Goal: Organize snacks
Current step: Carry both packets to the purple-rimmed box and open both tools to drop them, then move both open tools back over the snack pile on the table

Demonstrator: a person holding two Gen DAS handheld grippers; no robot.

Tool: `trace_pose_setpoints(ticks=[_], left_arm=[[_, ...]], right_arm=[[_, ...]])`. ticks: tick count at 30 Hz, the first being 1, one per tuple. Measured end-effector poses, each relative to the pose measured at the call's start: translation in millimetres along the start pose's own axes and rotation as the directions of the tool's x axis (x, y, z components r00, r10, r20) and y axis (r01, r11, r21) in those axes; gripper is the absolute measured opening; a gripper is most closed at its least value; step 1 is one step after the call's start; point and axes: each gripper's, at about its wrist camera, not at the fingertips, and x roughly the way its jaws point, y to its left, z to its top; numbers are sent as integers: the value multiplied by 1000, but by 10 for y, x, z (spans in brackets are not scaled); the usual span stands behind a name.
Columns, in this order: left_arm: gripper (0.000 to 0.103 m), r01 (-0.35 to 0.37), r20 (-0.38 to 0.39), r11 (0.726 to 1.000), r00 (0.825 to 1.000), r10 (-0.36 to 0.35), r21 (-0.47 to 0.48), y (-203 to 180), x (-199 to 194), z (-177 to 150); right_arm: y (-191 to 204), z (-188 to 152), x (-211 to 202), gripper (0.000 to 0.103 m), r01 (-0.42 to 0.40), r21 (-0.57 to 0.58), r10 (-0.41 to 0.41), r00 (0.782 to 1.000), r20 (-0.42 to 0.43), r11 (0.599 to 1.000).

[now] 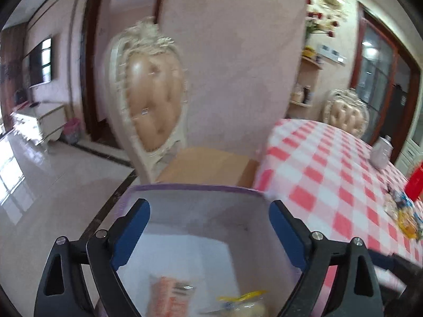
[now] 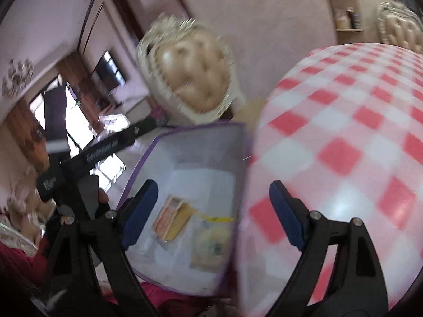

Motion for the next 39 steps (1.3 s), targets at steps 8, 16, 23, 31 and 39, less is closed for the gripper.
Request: trace_pose_setpoints(ticks=[8, 16, 23, 31, 39], left_arm=[[103, 176, -123, 968, 980, -156, 177, -1194, 194, -84], [103, 513, -332, 825, 841, -427, 238, -3040, 300, -333], [103, 521, -418, 826, 814, -404, 217, -4323, 616, -638], [103, 504, -324, 845, 841, -433, 178, -4884, 772, -665], [103, 488, -283, 871, 845, -454, 59, -4533, 923, -447]], right_arm=[[-921, -92, -996, 91, 249, 178, -273, 953, 127, 952], [-2202, -426, -2182, 99, 477, 463, -588, 798, 128, 747], [-3052, -832, -2986, 99, 417, 704, -668, 736, 110, 575], [-3479, -906, -3264, 99, 584, 714, -819, 574, -26, 387], [-3957, -541, -2990, 99, 712, 568, -818, 564, -112, 413]])
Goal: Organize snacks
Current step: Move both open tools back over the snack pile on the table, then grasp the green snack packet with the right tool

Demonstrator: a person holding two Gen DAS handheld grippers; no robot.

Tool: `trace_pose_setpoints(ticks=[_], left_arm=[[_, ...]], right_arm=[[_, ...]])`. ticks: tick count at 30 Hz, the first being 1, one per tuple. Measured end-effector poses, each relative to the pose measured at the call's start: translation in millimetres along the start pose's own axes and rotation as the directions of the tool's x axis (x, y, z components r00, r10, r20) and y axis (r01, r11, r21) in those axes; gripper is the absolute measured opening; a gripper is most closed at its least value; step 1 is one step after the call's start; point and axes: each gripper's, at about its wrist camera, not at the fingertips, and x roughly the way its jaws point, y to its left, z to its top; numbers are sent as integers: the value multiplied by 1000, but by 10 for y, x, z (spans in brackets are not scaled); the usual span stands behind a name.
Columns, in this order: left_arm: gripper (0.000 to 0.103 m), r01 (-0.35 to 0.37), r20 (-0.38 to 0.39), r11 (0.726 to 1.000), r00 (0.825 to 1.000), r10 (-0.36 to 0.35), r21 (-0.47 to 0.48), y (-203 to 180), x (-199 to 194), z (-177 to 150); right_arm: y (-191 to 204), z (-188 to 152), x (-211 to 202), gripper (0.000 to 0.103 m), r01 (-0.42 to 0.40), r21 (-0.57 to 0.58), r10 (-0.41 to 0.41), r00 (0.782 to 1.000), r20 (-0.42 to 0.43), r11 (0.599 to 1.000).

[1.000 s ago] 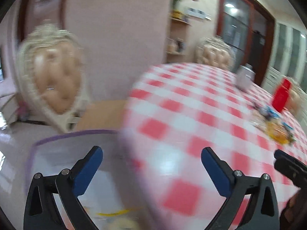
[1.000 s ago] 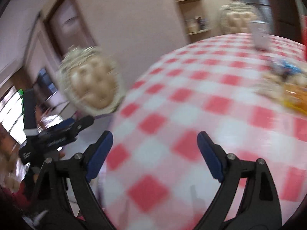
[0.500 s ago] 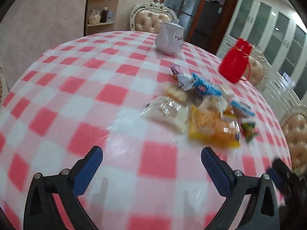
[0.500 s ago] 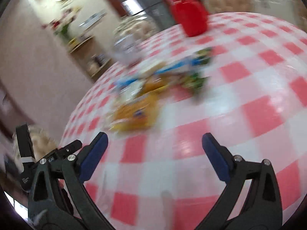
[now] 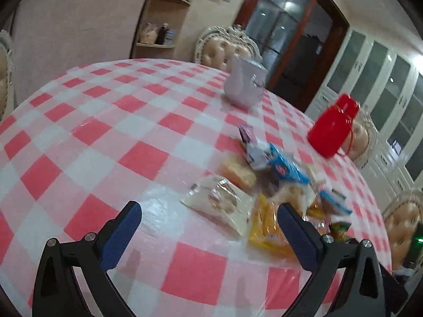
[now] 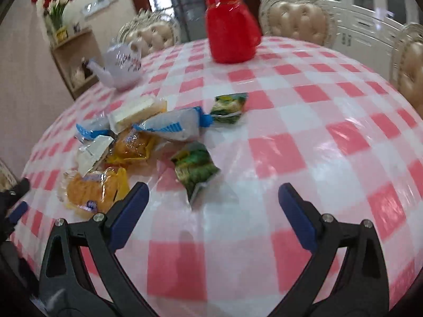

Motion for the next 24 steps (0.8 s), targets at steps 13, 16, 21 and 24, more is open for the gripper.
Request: trace_pose_setpoints(ticks=[13, 16, 21, 24], left_arm=[[103, 48, -61, 997, 997, -51, -56, 54, 14, -7], [103, 37, -39, 998, 999, -38, -42, 54, -4, 1], [103, -8, -75, 999, 997, 6, -37, 141, 148, 53], [103, -52, -112, 997, 993, 46, -55, 280, 281, 123]], right_arm=[[26, 132, 367, 89, 39, 304, -29, 999, -37, 952], [242, 141, 425, 76, 112, 209, -101, 993, -61, 972], [295, 41, 355, 36, 65, 141, -57, 997, -59, 988], [251, -93, 115, 34, -21, 106, 24, 999, -27, 994]])
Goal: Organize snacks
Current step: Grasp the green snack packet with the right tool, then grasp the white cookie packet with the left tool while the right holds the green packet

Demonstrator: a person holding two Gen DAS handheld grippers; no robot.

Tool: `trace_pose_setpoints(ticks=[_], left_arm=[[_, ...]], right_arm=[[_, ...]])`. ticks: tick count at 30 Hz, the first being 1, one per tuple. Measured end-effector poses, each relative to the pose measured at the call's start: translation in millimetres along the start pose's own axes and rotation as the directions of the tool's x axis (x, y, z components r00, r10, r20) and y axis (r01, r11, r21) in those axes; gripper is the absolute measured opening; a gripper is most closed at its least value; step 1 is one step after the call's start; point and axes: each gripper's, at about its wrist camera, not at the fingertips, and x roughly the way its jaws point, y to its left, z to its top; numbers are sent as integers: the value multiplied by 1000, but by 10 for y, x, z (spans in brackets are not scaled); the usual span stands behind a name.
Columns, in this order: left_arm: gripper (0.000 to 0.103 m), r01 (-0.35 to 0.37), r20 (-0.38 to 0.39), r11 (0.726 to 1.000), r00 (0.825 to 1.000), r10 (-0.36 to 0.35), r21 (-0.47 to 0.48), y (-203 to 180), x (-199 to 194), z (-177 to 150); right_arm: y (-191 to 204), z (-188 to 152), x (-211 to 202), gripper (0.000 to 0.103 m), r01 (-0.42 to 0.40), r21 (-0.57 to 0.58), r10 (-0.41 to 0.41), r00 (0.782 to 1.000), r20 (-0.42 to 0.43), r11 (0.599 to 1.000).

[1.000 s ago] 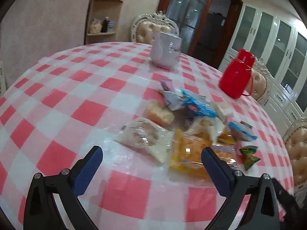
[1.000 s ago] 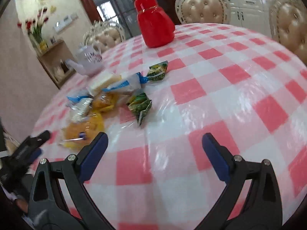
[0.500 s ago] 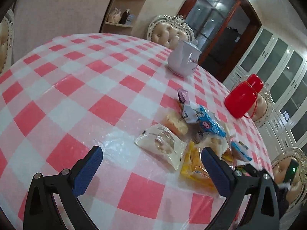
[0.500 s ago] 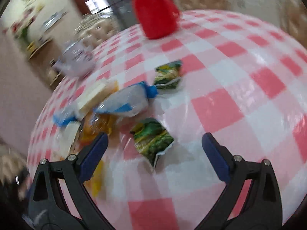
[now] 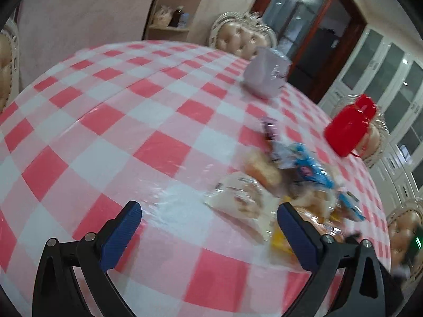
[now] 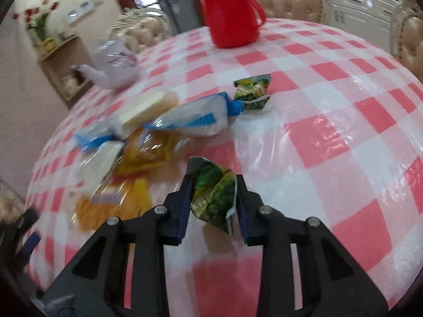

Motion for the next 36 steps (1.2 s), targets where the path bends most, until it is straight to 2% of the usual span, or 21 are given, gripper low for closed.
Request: trace_pose_setpoints(ticks=[2, 5, 9, 12, 14, 16, 20, 28, 30, 34, 36], left_arm=[[103, -15, -29, 999, 999, 14, -31, 106, 84, 52], [103, -26, -65, 997, 998, 21, -73, 248, 190, 109], [103, -32, -53, 998, 998, 29, -51, 255, 266, 172], [103, -23, -75, 1000, 997, 24, 16, 108, 393, 198], [103, -30, -96, 994, 995, 39, 102, -64, 472, 157], [103, -37, -102, 973, 993, 61, 226, -299, 550, 90], [103, -63, -123, 927, 986, 116, 369, -570, 725, 41], [103, -36, -126, 906, 987, 98, 422, -597, 860, 175], [103, -35, -133, 893, 986, 105, 449, -573, 846, 166], [103, -20, -234, 877, 960, 150, 480, -366, 712, 193], [103, -68, -215, 857, 955, 204, 510, -258, 604, 184]], right_arm=[[-2, -55, -160, 34, -50, -23, 50, 999, 20, 999], [16, -133, -318, 34, -79, -43, 80, 996, 34, 996], [13, -250, -436, 34, -121, -16, 121, 992, 29, 993], [14, -252, -475, 34, -144, -2, 144, 989, 34, 990], [5, -228, -480, 34, -158, 4, 158, 987, 37, 987], [-8, -227, -474, 34, -171, 17, 170, 985, 30, 985], [-9, -223, -482, 34, -181, 26, 180, 983, 28, 983], [-18, -217, -450, 34, -168, 31, 168, 986, 18, 985], [-6, -218, -460, 34, -162, 24, 161, 987, 22, 987], [-22, -206, -495, 34, -141, 16, 140, 989, 40, 990], [-49, -197, -492, 35, -136, 22, 136, 990, 42, 990]])
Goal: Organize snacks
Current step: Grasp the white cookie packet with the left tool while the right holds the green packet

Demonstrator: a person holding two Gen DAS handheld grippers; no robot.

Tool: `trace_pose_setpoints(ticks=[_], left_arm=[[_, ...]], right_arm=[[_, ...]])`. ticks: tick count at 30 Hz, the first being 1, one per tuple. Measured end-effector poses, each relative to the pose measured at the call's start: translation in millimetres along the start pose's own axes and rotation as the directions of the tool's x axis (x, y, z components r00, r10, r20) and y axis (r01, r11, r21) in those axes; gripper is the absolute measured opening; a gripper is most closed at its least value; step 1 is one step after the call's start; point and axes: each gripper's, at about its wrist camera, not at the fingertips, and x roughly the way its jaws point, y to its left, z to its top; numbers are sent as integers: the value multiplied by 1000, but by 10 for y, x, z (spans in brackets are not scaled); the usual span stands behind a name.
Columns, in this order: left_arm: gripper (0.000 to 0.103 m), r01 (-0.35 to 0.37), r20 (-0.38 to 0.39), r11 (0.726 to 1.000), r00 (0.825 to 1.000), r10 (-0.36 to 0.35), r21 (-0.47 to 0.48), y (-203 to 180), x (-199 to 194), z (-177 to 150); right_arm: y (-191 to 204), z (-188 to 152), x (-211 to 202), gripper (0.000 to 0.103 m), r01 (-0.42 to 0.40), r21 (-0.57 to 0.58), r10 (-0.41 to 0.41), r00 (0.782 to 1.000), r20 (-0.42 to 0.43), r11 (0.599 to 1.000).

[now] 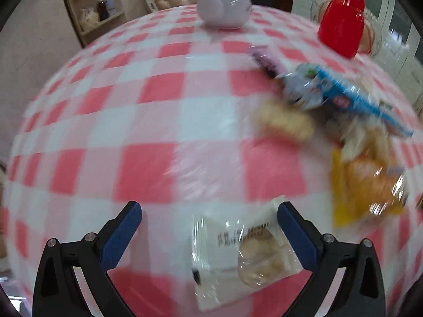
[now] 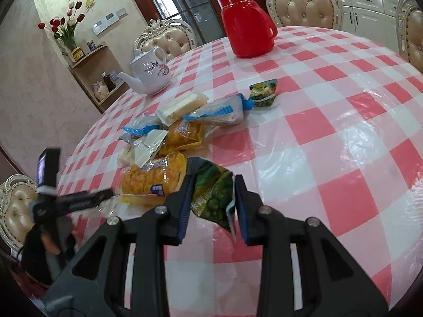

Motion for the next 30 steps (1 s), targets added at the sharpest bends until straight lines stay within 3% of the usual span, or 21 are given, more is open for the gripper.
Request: trace_pose_setpoints(ticks=[2, 3, 5, 6, 7, 9, 12, 14, 18, 20, 21, 22, 23, 27, 30], left_arm=[[103, -83, 34, 997, 996, 83, -7, 155, -161, -95], [103, -67, 67, 997, 995, 70, -40, 249, -241, -138], [103, 40, 111, 993, 993, -28, -109, 425, -316, -190], [103, 146, 112, 980, 985, -131, -134, 504, -309, -217], [103, 195, 97, 972, 978, -183, -133, 516, -292, -235], [103, 236, 74, 967, 971, -229, -92, 443, -285, -269], [103, 168, 81, 982, 981, -175, 87, 216, -369, -377], [103, 123, 83, 975, 987, -141, 185, 113, -384, -488], [102, 160, 53, 960, 983, -177, 231, 111, -328, -617], [97, 193, 43, 954, 977, -208, 228, 127, -333, -636], [87, 194, 56, 952, 976, -213, 237, 107, -337, -634], [64, 207, 75, 944, 970, -233, 257, 97, -387, -649], [59, 216, 84, 939, 966, -246, 267, 89, -405, -648], [58, 211, 100, 941, 964, -245, 266, 45, -408, -659], [48, 203, 130, 950, 962, -238, 237, 20, -405, -657]], right_arm=[[-31, 8, 3, 35, 0, 12, 0, 1000, -2, 1000], [-45, 14, 6, 35, -2, 18, 2, 1000, -4, 1000], [-49, 20, -1, 35, -12, 27, 12, 1000, -8, 1000], [-50, 24, -1, 35, -20, 32, 21, 1000, -12, 999], [-47, 27, 1, 35, -29, 34, 30, 999, -14, 999], [-40, 28, 4, 35, -35, 34, 36, 999, -14, 999], [-74, 24, 21, 35, -31, 52, 32, 999, -20, 998], [-114, 31, 24, 35, -37, 71, 39, 999, -22, 997], [-100, 39, -13, 35, -40, 69, 41, 999, -12, 997], [-63, 45, -35, 35, -44, 52, 44, 999, -4, 998], [-44, 45, -42, 35, -42, 42, 42, 999, -1, 998], [-33, 45, -45, 35, -38, 36, 38, 999, 1, 999], [-25, 44, -43, 35, -35, 32, 35, 999, 1, 999], [-53, 45, -15, 35, -37, 44, 37, 999, -9, 998], [-51, 45, -13, 35, -37, 35, 37, 999, -5, 999]])
